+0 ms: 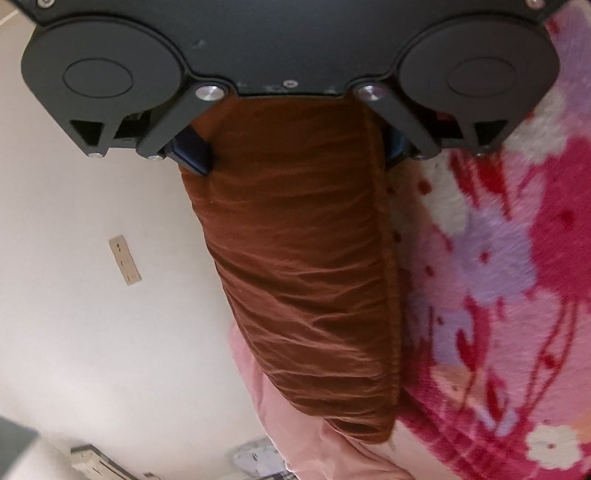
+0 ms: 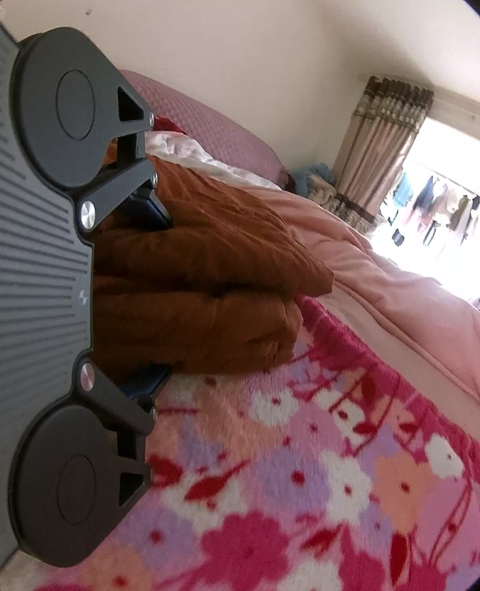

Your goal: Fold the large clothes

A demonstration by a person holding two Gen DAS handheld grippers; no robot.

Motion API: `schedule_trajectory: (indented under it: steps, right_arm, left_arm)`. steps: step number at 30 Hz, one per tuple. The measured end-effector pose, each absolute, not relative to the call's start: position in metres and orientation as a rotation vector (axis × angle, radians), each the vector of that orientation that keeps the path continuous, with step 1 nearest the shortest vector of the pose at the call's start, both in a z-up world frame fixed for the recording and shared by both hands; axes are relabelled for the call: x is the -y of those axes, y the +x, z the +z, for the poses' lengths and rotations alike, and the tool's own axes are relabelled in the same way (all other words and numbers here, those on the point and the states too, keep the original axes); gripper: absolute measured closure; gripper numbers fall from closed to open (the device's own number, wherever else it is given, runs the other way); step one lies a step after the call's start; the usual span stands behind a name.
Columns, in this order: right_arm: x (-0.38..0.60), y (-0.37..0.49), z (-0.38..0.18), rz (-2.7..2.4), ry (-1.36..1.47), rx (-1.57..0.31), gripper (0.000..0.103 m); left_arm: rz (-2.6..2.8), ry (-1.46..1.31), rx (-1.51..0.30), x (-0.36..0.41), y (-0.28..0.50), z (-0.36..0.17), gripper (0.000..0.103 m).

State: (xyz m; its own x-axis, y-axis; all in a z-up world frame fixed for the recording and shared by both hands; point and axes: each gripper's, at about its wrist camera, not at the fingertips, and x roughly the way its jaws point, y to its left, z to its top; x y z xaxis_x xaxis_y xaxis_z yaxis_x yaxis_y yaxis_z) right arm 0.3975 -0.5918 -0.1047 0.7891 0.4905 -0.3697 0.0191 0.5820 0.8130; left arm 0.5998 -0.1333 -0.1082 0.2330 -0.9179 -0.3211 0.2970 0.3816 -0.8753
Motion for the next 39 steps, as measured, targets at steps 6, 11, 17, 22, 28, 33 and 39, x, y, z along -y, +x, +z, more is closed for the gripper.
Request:
schedule_trajectory:
  steps: [6,11,17,22,28,33,39]
  right_arm:
    - [0.584,0.408,-0.102,0.304,0.896,-0.626,0.007]
    - [0.577,0.404,-0.102,0.266,0.919,-0.629,0.029]
    - [0.566,0.392,-0.083,0.244,0.943,-0.605,0.062]
    - [0.541,0.376,-0.053,0.296,0.932,-0.575,0.063]
    - [0.481,0.358,-0.019,0.404,0.911,-0.527,0.063]
    - [0.426,0.354,-0.013,0.458,0.871,-0.525,0.063]
    - [0.392,0.361,-0.038,0.439,0.855,-0.554,0.062]
  left_arm:
    - [-0.933,-0.755,-1.007,0.150,0.605,-0.103,0.002]
    - [-0.898,-0.741,-1.009,0.162,0.602,-0.100,0.008]
    - [-0.894,-0.666,-0.959,0.166,0.580,-0.063,0.010]
    - [-0.895,-0.623,-0.898,0.135,0.554,-0.017,0.010]
    - [-0.863,-0.594,-0.810,0.058,0.504,0.023,0.010]
    - [-0.827,-0.601,-0.791,0.005,0.482,0.021,0.010]
    - [-0.803,-0.647,-0.827,-0.020,0.488,-0.024,0.010]
